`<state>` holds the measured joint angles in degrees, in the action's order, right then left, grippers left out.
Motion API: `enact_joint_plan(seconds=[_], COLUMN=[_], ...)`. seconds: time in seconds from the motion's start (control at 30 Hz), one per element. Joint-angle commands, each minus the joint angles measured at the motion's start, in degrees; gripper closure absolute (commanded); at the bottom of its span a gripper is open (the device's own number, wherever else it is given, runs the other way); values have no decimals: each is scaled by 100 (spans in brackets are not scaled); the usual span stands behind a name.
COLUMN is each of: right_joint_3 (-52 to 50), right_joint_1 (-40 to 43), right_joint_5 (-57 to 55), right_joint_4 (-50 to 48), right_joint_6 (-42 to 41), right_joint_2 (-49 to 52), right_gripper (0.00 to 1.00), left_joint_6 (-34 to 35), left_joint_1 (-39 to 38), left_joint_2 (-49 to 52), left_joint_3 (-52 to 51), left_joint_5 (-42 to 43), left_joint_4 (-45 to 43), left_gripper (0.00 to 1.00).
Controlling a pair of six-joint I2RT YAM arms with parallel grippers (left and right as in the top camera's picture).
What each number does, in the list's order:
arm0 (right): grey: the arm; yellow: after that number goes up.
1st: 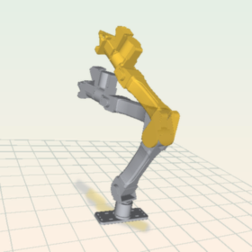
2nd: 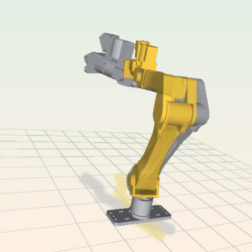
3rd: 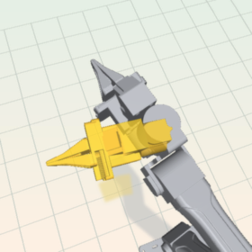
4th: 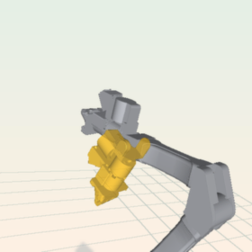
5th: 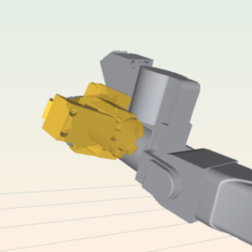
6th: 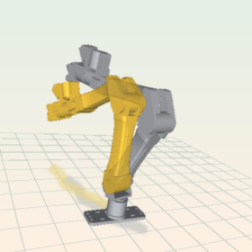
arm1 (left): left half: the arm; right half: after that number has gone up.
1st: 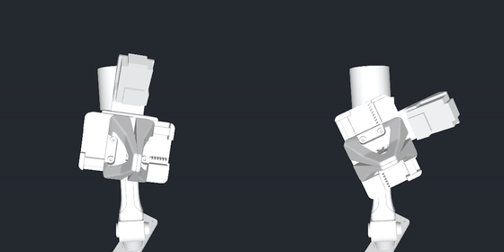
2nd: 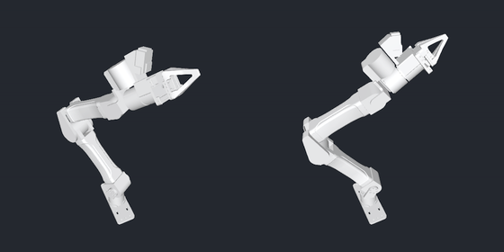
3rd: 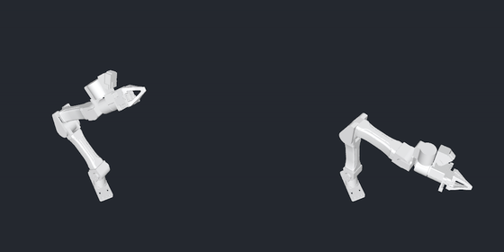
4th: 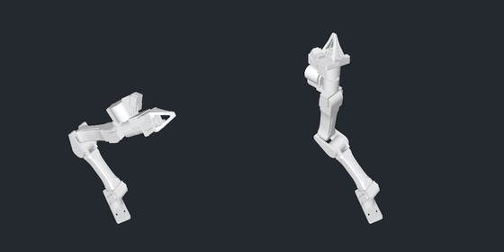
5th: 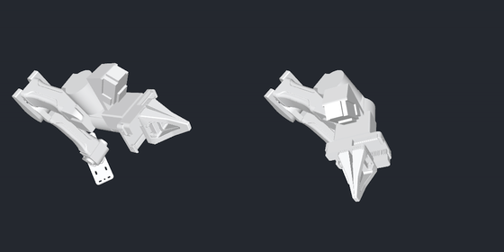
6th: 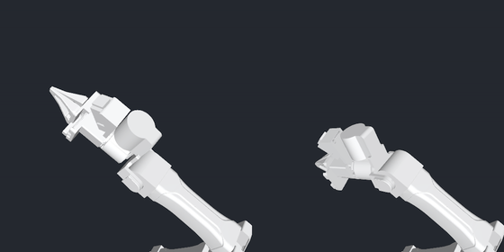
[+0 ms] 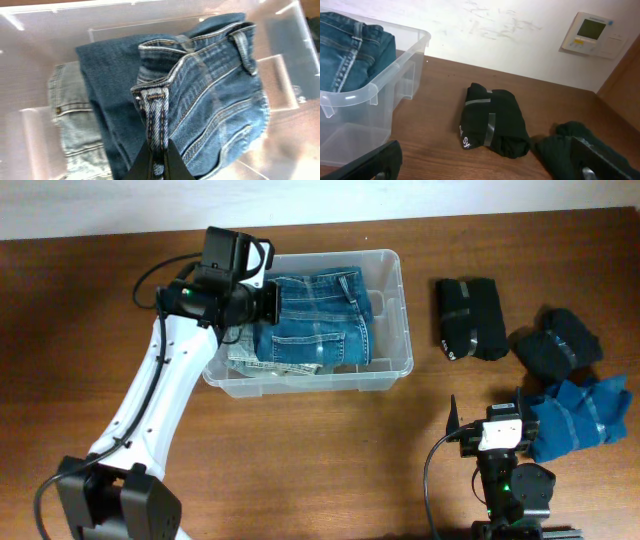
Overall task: Pack container
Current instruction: 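Press the dark jeans down into the bin with the left gripper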
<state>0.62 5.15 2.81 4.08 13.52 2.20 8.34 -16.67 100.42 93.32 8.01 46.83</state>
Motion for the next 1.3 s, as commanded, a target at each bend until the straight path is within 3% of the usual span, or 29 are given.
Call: enact_joint_plan(seconds=[0.0, 0.2, 0.67, 1.27], right_joint_3=[-31, -31, -31, -31], right_joint_1=[-26, -26, -26, -26], right_joint_5=[-9, -9, -9, -9], right_joint_4=[24, 24, 24, 24], right_joint_6=[-48, -48, -48, -48], right_joint_2=[-35, -35, -35, -33], right_gripper=[1, 2, 2, 2], left_joint_6=[-138, -238, -542, -542], left_joint_1=[308, 872, 881, 1167], left_joint_2=[-37, -37, -37, -44], left_joint_3=[260, 415, 1462, 1486], left_joint_5=[-339, -337, -472, -1152], left_joint_4=[26, 450, 1167, 1484], left_gripper=[99, 99, 99, 99])
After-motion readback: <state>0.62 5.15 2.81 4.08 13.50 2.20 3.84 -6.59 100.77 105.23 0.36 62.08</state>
